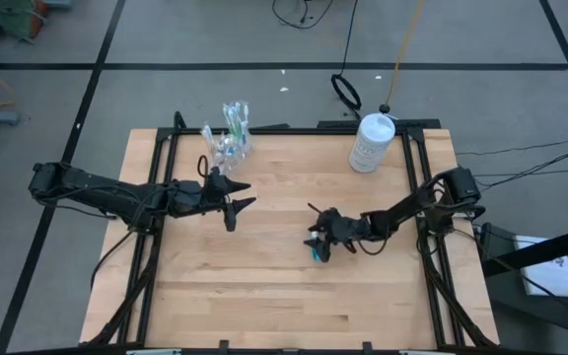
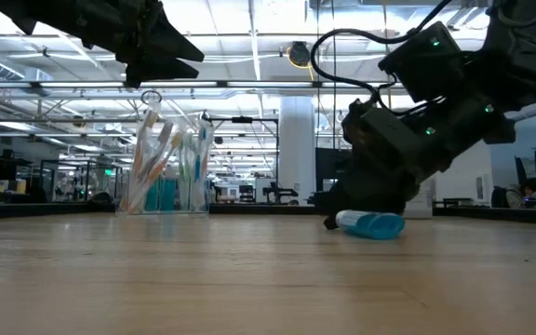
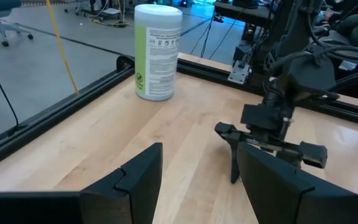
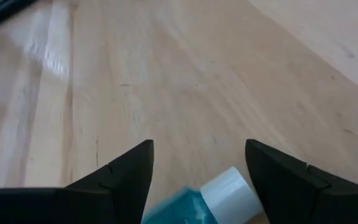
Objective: Pick & Place toothbrushing station
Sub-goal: Put the mouthwash into the transparent organizer
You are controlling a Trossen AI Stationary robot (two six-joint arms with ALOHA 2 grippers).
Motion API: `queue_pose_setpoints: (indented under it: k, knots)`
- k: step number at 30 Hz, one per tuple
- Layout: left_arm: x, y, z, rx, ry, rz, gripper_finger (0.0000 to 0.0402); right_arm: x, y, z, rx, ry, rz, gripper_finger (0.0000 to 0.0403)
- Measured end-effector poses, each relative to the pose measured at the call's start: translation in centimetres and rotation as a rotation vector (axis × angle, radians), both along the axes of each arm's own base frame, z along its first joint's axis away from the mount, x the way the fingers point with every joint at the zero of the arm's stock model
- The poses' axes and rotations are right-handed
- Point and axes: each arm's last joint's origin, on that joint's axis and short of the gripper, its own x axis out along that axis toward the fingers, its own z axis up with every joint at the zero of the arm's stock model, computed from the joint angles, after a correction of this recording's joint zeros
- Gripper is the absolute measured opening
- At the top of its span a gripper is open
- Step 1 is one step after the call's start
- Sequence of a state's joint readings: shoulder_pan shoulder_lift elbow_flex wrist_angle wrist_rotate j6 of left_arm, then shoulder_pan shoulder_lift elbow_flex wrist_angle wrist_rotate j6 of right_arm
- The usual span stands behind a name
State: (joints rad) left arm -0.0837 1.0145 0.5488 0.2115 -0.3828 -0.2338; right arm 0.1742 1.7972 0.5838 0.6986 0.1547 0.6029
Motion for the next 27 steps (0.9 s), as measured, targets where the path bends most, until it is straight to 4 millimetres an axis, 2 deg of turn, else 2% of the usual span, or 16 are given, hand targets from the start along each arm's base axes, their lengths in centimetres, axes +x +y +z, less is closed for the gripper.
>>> queue_pose_setpoints:
  k: [8, 12, 14, 18, 22, 27]
  knots:
    - [0.0, 0.0, 0.0, 0.003, 0.001, -0.001, 0.0214, 0.0, 0.4, 0.3, -0.050, -0.022, 0.038, 0.0235]
    - [0.0, 0.0, 0.0, -0.003, 0.000, 0.001, 0.0214, -0.3, -0.4, 1.4, -0.181, -0.022, -0.043, 0.0249]
    - [0.0, 0.0, 0.0, -0.004, 0.000, 0.001, 0.0214, -0.6, -0.8, 2.1, -0.194, 0.002, -0.094, 0.0257]
    - [0.0, 0.0, -0.1, -0.003, 0.006, 0.001, 0.0214, -2.0, -0.6, 3.9, -0.072, 0.058, -0.107, 0.0263]
    - [0.0, 0.0, -0.1, 0.002, 0.007, 0.000, 0.0214, -3.4, 0.9, 5.3, 0.092, 0.088, -0.114, 0.0250]
    - [0.0, 0.0, 0.0, 0.001, 0.004, 0.000, 0.0214, -3.8, 2.9, 4.6, 0.199, 0.121, -0.125, 0.0242]
